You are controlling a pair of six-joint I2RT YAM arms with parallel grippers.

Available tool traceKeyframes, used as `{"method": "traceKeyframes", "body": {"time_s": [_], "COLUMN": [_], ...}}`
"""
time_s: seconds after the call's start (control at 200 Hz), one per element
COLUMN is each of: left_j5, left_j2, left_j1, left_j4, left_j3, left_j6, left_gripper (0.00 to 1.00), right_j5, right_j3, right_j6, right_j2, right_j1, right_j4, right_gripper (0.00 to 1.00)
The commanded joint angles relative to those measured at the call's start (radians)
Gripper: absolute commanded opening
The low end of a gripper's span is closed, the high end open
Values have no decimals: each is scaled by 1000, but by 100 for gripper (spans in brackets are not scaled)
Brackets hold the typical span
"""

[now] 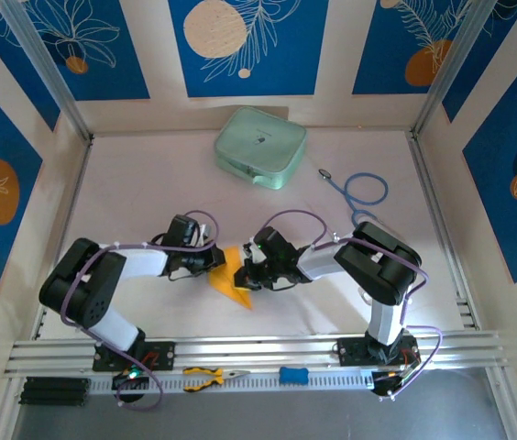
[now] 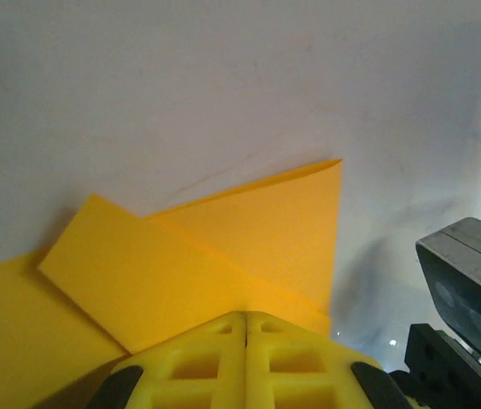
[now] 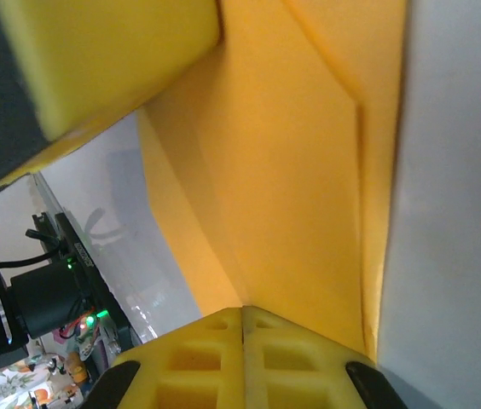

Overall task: Fold a paper plane with a square sheet of paper (pick it up from the middle)
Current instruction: Perform the fourth fold on the wing at the bottom-center of the table.

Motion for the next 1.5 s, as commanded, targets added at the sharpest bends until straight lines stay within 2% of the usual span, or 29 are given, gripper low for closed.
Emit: {"method": "traceKeyframes", "body": {"time_s": [0.0,0.15,0.4,0.605,1.18,1.49], "left_j5": [-67,-76,-62,-61,-53,-56], "left_j2": [44,28,28,27,35,31], "left_j1": [-1,3,6,13,34,37], "left_j4": [-24,-30,-26,-25,-25,-28], "left_j3": [-39,-48,-41,-44,-45,-47], "left_j6": [0,7,15,15,14,14], "left_gripper": [2,2,1,1,1,1], "right_j5": [2,13,23,40,56,86], "right_j3": [47,141,228,123,-69,-165], "right_j6": [-31,-52,-36,1,2,28], "right_j2": [-26,-49,73,89,-66,-125], "right_j1": [-19,-20,-1,16,45,100], "right_j4": [-184,-240,-247,-188,-178,-154], "right_gripper": [4,4,5,5,7,8]}}
